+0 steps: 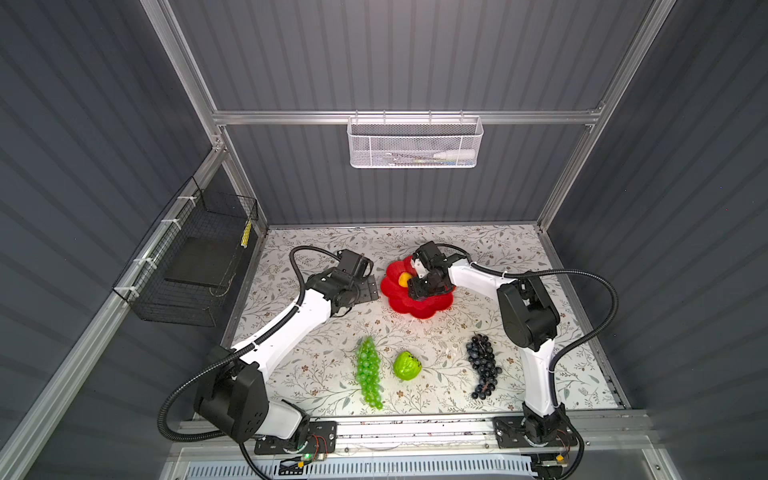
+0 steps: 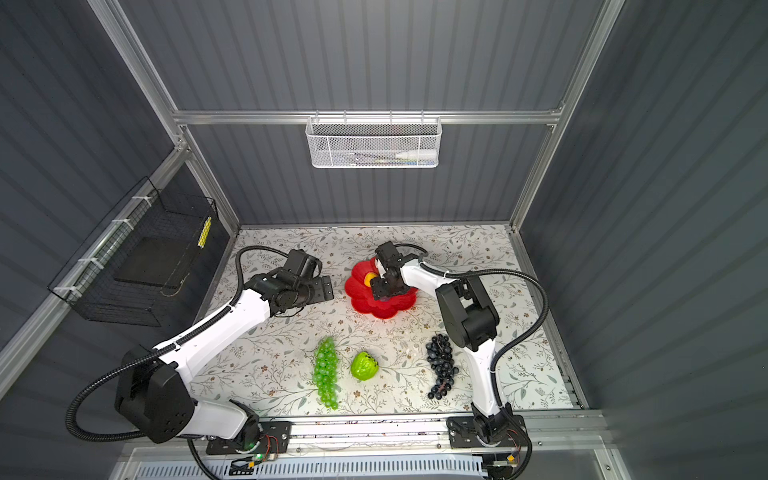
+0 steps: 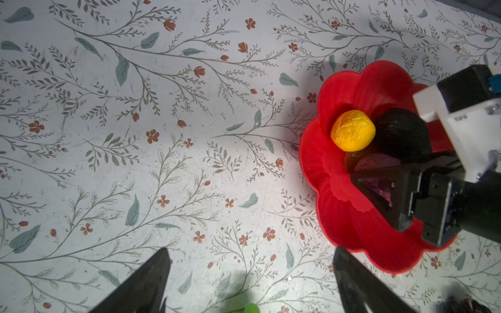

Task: Place and organize the fake fruits in the fruit bowl
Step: 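Carry the purple fruit into the red bowl and release it with the right gripper, then grasp the green custard apple with the left gripper while the right gripper withdraws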

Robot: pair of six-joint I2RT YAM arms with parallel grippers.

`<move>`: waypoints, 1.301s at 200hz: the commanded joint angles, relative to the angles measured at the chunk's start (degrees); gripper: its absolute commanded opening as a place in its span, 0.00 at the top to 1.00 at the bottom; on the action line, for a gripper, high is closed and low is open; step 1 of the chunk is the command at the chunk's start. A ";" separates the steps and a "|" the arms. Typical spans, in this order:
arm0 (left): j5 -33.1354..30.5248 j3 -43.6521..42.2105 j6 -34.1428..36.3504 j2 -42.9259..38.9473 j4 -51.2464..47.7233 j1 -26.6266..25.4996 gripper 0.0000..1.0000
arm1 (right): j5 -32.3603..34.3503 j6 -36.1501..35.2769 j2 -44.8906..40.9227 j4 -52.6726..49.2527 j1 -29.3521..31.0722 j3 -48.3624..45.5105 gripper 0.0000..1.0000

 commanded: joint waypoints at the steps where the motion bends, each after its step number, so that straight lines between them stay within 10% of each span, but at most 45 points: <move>1: 4.05 3.66 3.69 1.12 -3.85 0.06 0.05 | 0.76 -0.63 -1.44 -0.50 -0.32 0.84 0.26; 114: 22.70 3.32 7.67 4.37 -10.06 -5.97 0.05 | 0.02 0.23 -19.04 2.33 0.49 -10.06 0.12; 193: 16.74 4.52 2.44 12.22 -14.19 -25.92 0.07 | 4.67 2.76 -36.48 4.16 0.37 -22.83 0.15; 260: 16.25 -1.12 -0.47 14.09 -10.92 -29.55 0.06 | 3.92 4.46 -38.90 7.94 0.21 -29.16 0.14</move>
